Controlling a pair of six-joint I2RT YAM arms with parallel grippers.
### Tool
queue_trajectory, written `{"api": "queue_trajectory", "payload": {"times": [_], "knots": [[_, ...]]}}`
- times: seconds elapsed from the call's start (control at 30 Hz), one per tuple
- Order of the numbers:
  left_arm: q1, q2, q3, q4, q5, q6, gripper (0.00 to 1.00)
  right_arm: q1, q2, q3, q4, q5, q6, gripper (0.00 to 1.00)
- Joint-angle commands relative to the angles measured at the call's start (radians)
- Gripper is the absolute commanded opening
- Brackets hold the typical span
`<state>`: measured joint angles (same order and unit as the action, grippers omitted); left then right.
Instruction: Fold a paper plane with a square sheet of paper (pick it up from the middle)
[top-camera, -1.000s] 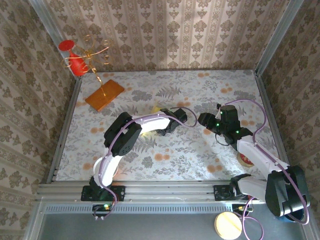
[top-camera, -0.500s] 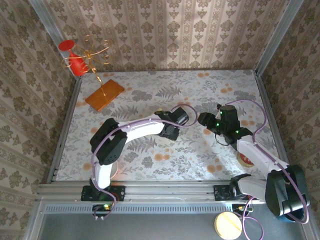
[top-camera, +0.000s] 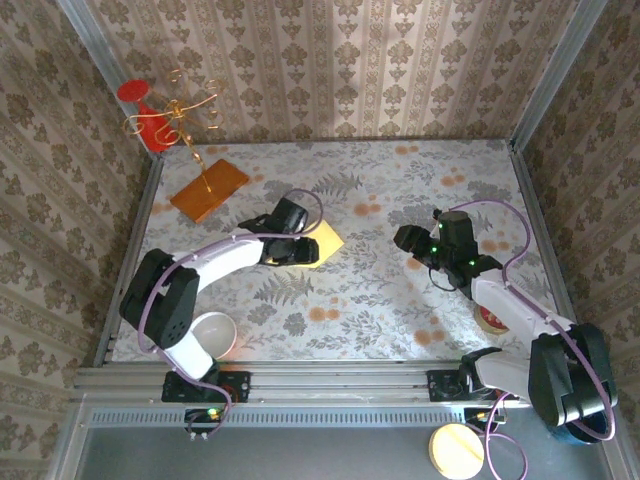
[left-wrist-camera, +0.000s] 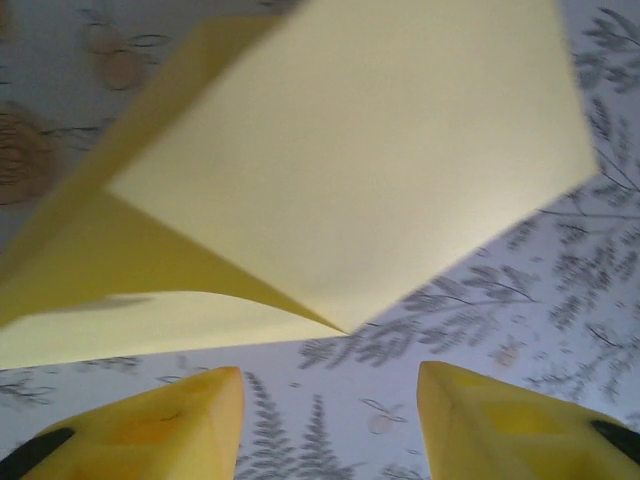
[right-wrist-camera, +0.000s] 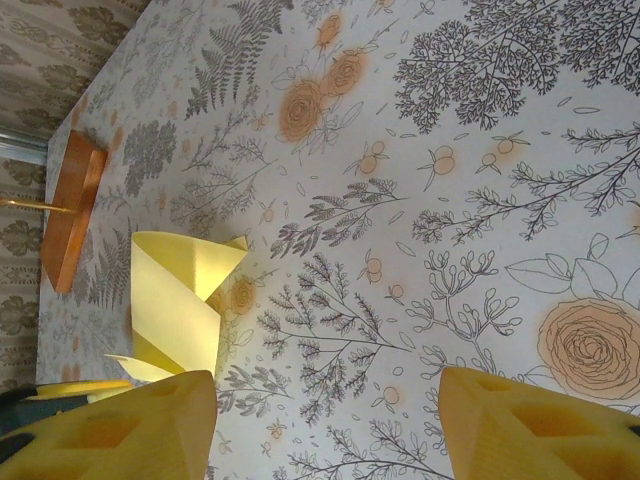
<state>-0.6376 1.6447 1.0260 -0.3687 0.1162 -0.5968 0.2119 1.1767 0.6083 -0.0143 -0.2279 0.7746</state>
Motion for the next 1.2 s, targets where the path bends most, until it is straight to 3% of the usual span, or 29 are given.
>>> {"api": "queue_trajectory", "payload": {"times": [0.0, 0.27, 0.6, 0.97, 1.17], "knots": [[0.049, -0.008, -0.018, 0.053, 0.051, 0.022, 0.50, -0.004, 0.018, -0.012, 0.033, -0.008, 0.023, 0.62], [0.142, 0.093, 0.025, 0.084, 0.063, 0.073, 0.50, 0.007, 0.032, -0.022, 0.073, -0.028, 0.019, 0.67], [0.148, 0.157, 0.023, 0.114, 0.130, 0.025, 0.48, 0.034, 0.101, 0.002, 0.048, -0.055, 0.082, 0.67], [0.018, 0.190, 0.005, 0.120, 0.201, -0.225, 0.42, 0.247, 0.285, 0.019, 0.158, -0.057, 0.363, 0.62], [-0.011, 0.180, -0.013, 0.137, 0.208, -0.291, 0.39, 0.310, 0.372, 0.077, 0.147, -0.047, 0.373, 0.60]]}}
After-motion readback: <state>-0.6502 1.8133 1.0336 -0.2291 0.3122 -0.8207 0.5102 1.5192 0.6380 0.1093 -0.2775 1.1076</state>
